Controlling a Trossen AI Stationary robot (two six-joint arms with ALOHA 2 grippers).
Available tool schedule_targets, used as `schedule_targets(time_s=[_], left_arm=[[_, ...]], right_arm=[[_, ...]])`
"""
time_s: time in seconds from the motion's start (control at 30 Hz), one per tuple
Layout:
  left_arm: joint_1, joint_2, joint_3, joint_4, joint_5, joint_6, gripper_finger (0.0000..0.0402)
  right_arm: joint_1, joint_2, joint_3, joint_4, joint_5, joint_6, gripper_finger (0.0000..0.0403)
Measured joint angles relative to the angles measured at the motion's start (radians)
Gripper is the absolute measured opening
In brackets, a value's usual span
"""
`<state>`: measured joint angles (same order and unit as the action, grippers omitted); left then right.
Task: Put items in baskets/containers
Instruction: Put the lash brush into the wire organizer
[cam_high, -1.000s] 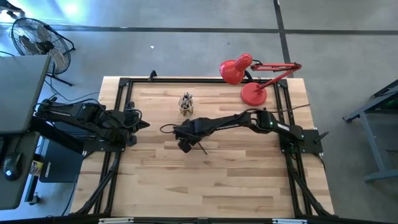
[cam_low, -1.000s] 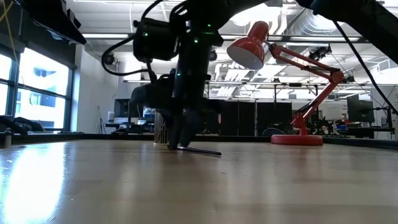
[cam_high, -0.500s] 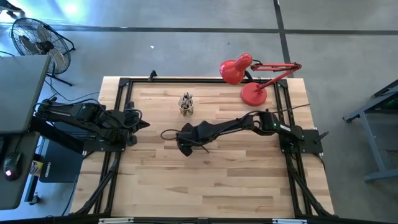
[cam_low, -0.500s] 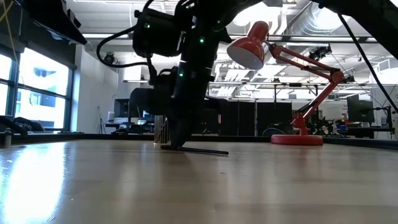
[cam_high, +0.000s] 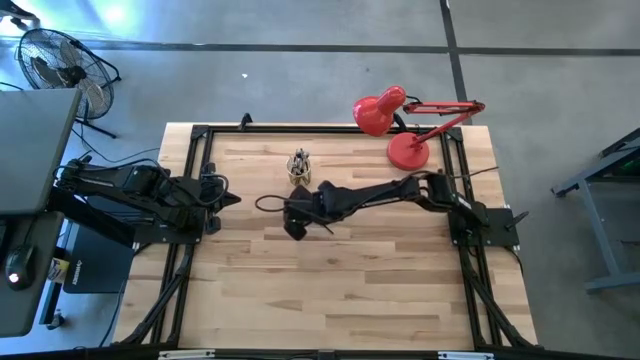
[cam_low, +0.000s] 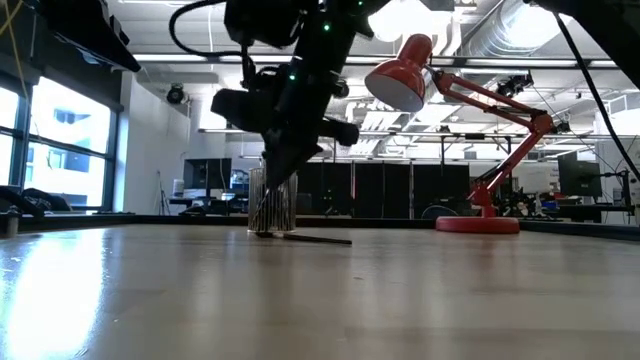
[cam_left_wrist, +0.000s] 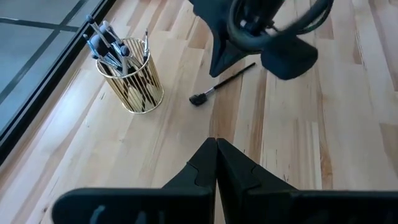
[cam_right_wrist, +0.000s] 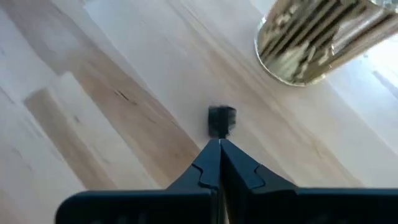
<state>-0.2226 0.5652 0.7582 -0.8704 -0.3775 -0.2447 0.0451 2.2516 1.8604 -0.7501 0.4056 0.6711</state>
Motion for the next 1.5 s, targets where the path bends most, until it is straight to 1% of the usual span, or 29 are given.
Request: schedule_targets(time_s=[0.13, 0.27, 0.4, 0.53, 0.6, 0.7, 0.83, 0.93, 1.03, 1.13, 1.27, 1.33, 1.4, 1.5], left_arm=[[0.000, 0.000, 0.000, 0.000, 0.000, 0.000, 0.0000], [0.000, 0.000, 0.000, 0.000, -0.016, 0.000, 0.0000], [0.000, 0.006, 0.000, 0.016, -0.044, -0.018, 0.0000], [0.000, 0.064, 0.000, 0.052, -0.034, -0.012, 0.0000], [0.000, 0.114, 0.000, 0.072, -0.016, 0.008, 0.0000], [0.000, 0.210, 0.000, 0.116, 0.000, 0.029, 0.0000], [0.000, 0.312, -0.001, 0.157, 0.015, 0.039, 0.0000], [0.000, 0.383, -0.001, 0.215, 0.028, 0.119, 0.0000], [0.020, 0.465, -0.001, 0.353, 0.032, 0.230, 0.0000], [0.080, 0.552, 0.000, 0.494, 0.092, 0.289, 0.0000], [0.180, 0.671, 0.003, 0.610, 0.193, 0.339, 0.0000], [0.219, 0.730, 0.014, 0.609, 0.225, 0.347, 0.0000], [0.236, 0.788, 0.038, 0.603, 0.222, 0.353, 0.0001], [0.246, 0.873, 0.078, 0.604, 0.165, 0.394, 0.0008]], right_arm=[[-0.012, -0.005, 0.000, 0.007, -0.015, -0.029, 0.0001], [-0.021, -0.005, 0.000, 0.015, -0.063, -0.044, 0.0001], [-0.018, -0.023, 0.001, -0.028, -0.124, -0.072, 0.0001], [0.001, -0.047, -0.001, -0.162, -0.155, -0.096, 0.0000], [0.010, -0.066, -0.037, -0.172, -0.171, -0.096, 0.0000], [0.022, -0.144, -0.173, -0.094, -0.199, -0.087, 0.0000], [0.044, -0.334, -0.471, 0.130, -0.188, -0.001, 0.0000], [0.066, -0.508, -0.698, 0.308, -0.157, 0.041, 0.0000], [0.079, -0.673, -0.893, 0.449, -0.150, 0.087, 0.0000], [0.082, -0.821, -1.059, 0.560, -0.152, 0.121, 0.0000], [0.082, -0.970, -1.233, 0.677, -0.150, 0.164, 0.0000], [0.082, -1.024, -1.301, 0.715, -0.156, 0.165, 0.0000], [0.082, -1.064, -1.350, 0.744, -0.163, 0.160, 0.0000], [0.082, -1.098, -1.404, 0.761, -0.169, 0.159, 0.0000]])
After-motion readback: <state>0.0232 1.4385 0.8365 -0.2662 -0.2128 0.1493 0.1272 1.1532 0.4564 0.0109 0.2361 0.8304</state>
